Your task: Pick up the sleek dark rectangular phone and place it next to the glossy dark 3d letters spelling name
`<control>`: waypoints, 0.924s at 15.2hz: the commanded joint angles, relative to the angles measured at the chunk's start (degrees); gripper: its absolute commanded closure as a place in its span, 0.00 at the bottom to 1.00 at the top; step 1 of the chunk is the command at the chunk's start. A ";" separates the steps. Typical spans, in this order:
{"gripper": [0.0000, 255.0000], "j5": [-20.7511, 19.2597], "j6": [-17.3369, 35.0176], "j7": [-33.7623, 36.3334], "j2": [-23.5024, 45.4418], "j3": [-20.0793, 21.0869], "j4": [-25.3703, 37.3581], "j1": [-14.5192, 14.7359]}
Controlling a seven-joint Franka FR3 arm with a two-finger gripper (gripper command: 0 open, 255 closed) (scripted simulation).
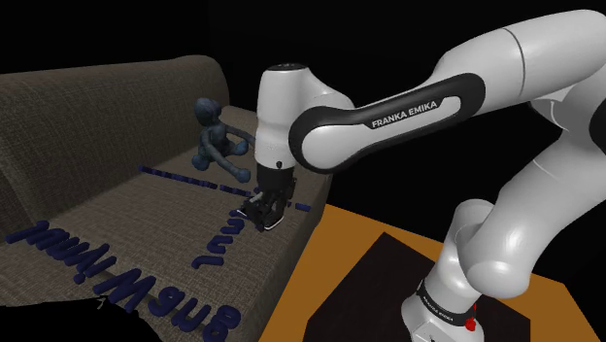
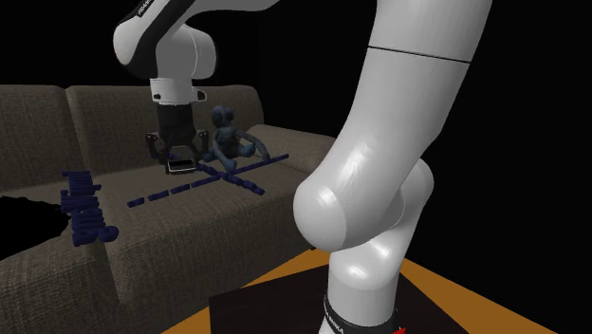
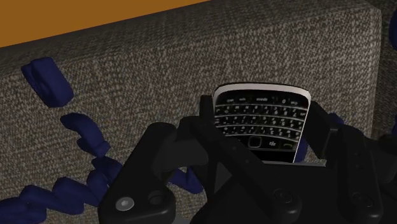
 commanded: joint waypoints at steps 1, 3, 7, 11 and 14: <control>1.00 0.00 -0.09 3.20 1.10 1.95 1.29 1.13; 1.00 -0.26 -0.17 6.30 2.58 3.82 2.89 2.18; 1.00 -0.71 2.13 8.07 4.26 4.90 2.24 2.70; 1.00 -1.15 5.28 8.42 5.60 5.13 0.36 2.70; 1.00 -1.56 7.65 8.76 6.75 5.31 -0.93 2.68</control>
